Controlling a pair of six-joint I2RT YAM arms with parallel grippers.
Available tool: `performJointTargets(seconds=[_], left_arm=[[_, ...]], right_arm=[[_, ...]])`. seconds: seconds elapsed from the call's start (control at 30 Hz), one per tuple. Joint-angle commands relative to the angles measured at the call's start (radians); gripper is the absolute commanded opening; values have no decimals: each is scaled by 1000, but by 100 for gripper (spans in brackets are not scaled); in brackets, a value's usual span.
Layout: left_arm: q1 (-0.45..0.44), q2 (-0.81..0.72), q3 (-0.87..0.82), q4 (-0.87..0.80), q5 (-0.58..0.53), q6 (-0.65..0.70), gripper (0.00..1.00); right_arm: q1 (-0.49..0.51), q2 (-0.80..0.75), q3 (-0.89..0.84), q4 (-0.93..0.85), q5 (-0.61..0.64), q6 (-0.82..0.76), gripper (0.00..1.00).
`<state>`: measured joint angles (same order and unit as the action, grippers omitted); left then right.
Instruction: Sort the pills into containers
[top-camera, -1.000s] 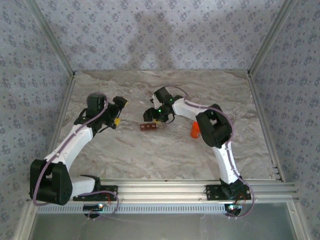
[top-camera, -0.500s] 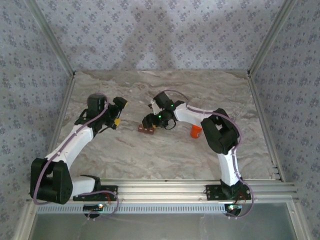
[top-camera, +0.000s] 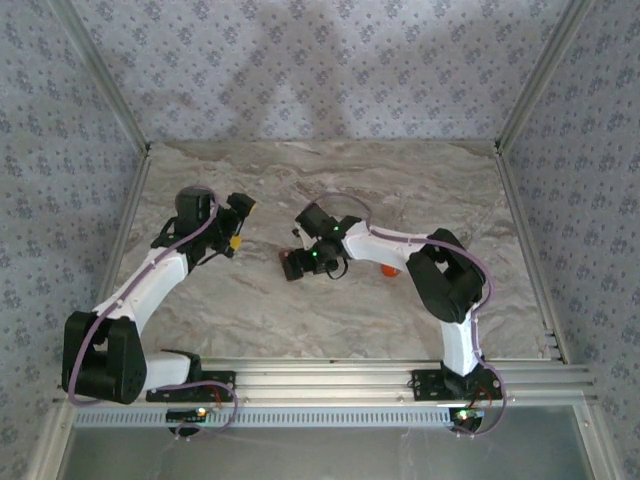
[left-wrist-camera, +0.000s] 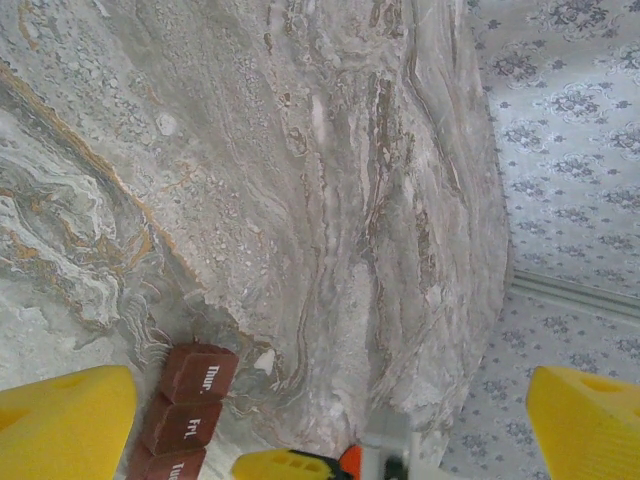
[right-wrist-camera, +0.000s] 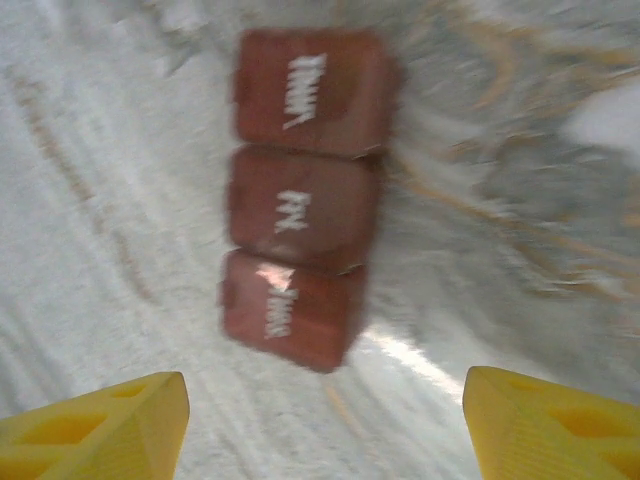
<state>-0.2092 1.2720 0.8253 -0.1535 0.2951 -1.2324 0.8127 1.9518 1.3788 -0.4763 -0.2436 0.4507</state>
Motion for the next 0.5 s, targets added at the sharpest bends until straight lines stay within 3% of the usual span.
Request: performJointTargets(seconds=[0.0, 0.47], left_arm=[[13, -5, -8, 22, 11, -10, 100], [77, -17, -23, 25, 48, 2, 100]], right_arm=[[12, -6, 97, -143, 160, -18, 76], [107, 164, 285, -257, 245, 8, 75]])
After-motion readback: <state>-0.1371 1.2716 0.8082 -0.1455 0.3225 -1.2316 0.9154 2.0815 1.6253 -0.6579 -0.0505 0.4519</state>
